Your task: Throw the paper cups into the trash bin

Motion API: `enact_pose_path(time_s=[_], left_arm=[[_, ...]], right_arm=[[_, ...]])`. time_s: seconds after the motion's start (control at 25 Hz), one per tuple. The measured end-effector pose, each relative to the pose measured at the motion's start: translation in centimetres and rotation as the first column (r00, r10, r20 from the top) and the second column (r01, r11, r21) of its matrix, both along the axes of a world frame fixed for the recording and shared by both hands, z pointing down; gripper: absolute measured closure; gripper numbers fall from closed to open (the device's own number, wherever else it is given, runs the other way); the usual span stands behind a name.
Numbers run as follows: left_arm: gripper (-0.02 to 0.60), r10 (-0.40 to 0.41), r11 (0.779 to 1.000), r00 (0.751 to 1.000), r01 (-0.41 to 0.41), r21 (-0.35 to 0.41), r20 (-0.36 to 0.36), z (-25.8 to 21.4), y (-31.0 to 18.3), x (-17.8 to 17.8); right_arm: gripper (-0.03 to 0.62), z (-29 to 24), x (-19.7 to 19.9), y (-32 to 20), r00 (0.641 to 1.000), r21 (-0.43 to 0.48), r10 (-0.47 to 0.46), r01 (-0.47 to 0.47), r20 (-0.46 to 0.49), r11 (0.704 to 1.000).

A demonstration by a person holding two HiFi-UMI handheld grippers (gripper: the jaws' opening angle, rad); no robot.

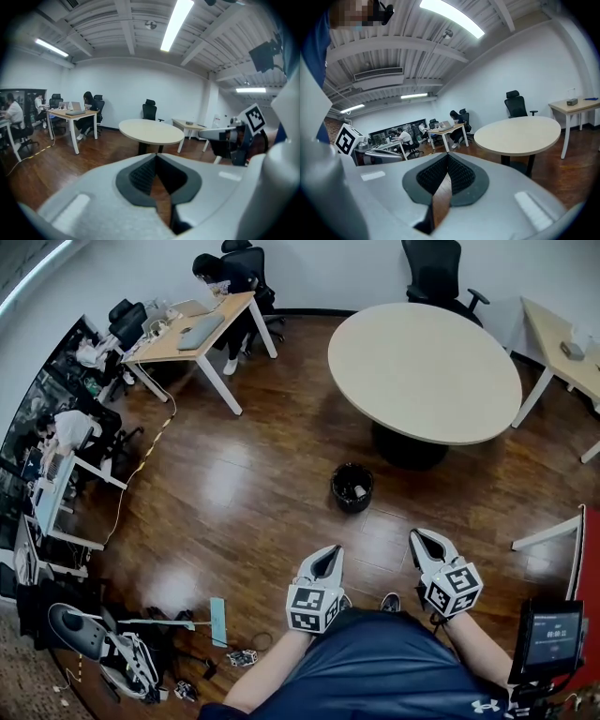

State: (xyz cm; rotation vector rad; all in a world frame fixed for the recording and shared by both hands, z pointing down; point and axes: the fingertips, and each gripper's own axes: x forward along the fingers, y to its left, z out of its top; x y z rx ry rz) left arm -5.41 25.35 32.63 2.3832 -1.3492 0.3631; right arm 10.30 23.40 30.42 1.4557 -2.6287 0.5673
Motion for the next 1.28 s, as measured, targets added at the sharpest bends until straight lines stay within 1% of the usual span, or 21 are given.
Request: enact_pose_path(time_s=[0.12,0.6,1.12,1.28], left_arm=[[0.577,0.004,1.000,1.000,-0.004,-0.004,-0.001,0.0,0.1,0.0],[0.577,-0.026,0.999,1.000,0.026,-0.029,-0.003,0.7,1.1,-1.2],[0.577,-0.015,0.999,1.000,0.015,-0.039,0.011,1.0,1.6,-0.6],[0.577,-0.013,0.999,1.000,0.014,-0.038,0.013,1.2,1.6,0.1]], right_arm=[[0.583,-0.2,-0.1,-0.1,1.000,0.004,-0.003,0.003,-0.006,1.000],[0.583,-0.4,-1.1,0.3,1.000,0.003,-0.023,0.023,-0.018,1.000],[0.583,-0.1,-0.6,0.6,1.000,0.002,-0.019,0.019,-0.011,1.000],[0.583,0.1,0.1,0.6,1.000,0.002,-0.018,0.018,-0.008,1.000]])
